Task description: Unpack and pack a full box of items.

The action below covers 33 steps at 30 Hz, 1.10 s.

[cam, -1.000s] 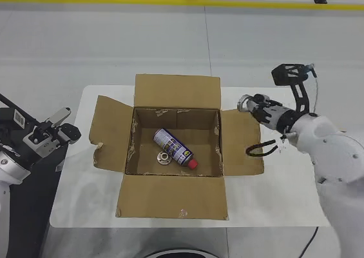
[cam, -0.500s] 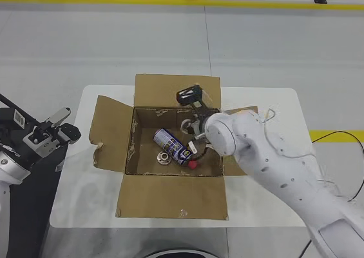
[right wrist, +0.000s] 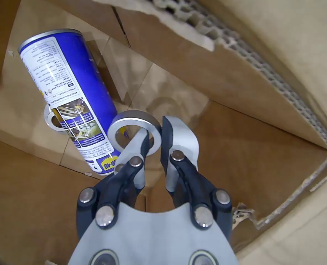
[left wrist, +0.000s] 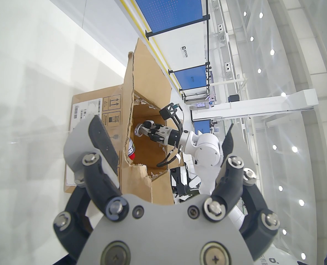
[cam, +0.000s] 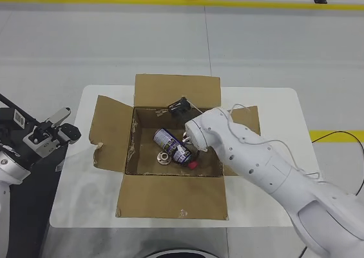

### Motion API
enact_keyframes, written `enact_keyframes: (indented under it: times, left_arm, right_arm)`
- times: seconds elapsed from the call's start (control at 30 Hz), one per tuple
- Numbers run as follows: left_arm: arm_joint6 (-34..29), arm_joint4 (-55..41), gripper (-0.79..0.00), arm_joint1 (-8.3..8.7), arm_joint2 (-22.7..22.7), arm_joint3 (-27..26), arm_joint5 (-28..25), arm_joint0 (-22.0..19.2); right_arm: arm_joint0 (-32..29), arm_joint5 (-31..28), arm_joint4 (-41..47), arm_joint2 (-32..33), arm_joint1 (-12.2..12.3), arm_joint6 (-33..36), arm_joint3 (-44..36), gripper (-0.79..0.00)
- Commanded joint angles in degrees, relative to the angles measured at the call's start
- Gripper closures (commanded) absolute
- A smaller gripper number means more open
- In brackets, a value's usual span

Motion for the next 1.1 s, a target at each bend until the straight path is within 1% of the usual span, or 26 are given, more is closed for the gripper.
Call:
enact_keyframes:
  times: [0.0,0.13,0.23,0.33,0.4,0.47,0.5,0.6,0.63,0.73,0.87,0.97,1.07]
  left_arm:
    - [0.0,0.0,-0.785,0.00,0.0,0.0,0.0,0.0]
    - [0.0,0.0,-0.785,0.00,0.0,0.0,0.0,0.0]
    - [0.0,0.0,-0.785,0.00,0.0,0.0,0.0,0.0]
    - [0.7,0.4,-0.785,0.00,0.0,-0.1,-0.3,0.2]
    - [1.4,3.0,-0.785,0.13,0.0,-0.2,-0.3,1.0]
    - [1.7,3.9,-0.785,0.24,0.0,0.3,0.4,1.2]
    - [1.5,4.7,-0.785,0.35,0.0,0.7,1.0,1.3]
    - [0.1,7.3,-0.785,0.77,0.2,1.8,2.6,1.0]
    - [-0.8,8.0,-0.785,0.93,0.3,2.1,2.9,0.9]
    - [-4.0,7.8,-0.785,1.25,1.2,2.1,2.6,0.5]
    - [-7.7,8.7,-0.785,1.69,2.5,0.9,1.8,0.5]
    - [-9.1,8.3,-0.785,1.91,3.4,-0.1,1.5,0.2]
    - [-10.0,8.0,-0.785,2.09,4.5,-1.1,0.8,-0.2]
  right_arm:
    - [0.1,-0.4,0.1,-0.1,-0.5,0.1,0.9,-0.194]
    - [0.2,-1.0,-0.2,-0.2,-1.5,0.4,2.6,-0.219]
    - [0.3,-1.2,-0.6,0.2,-2.0,0.8,2.9,-0.262]
    - [-0.1,-1.4,-0.8,1.5,-1.9,0.7,1.6,-0.332]
    - [-0.5,-1.4,-1.1,2.8,-1.5,1.1,-0.2,-0.388]
    - [-1.4,-1.7,-1.3,4.6,-0.8,1.5,-2.7,-0.526]
    - [-1.9,-1.9,-1.5,5.7,-0.3,1.7,-4.0,-0.573]
    - [-4.4,-3.2,-1.1,10.1,1.4,1.7,-9.2,-0.751]
    - [-5.4,-3.8,-0.8,11.9,2.0,1.5,-11.2,-0.785]
    - [-9.6,-6.0,0.1,18.1,4.1,0.3,-17.7,-0.785]
    - [-16.9,-8.1,1.1,27.5,6.8,-1.3,-27.2,-0.785]
    - [-22.8,-10.5,3.1,35.4,8.6,-2.0,-33.2,-0.785]
    - [-28.3,-13.4,6.3,43.0,9.9,-2.5,-37.4,-0.785]
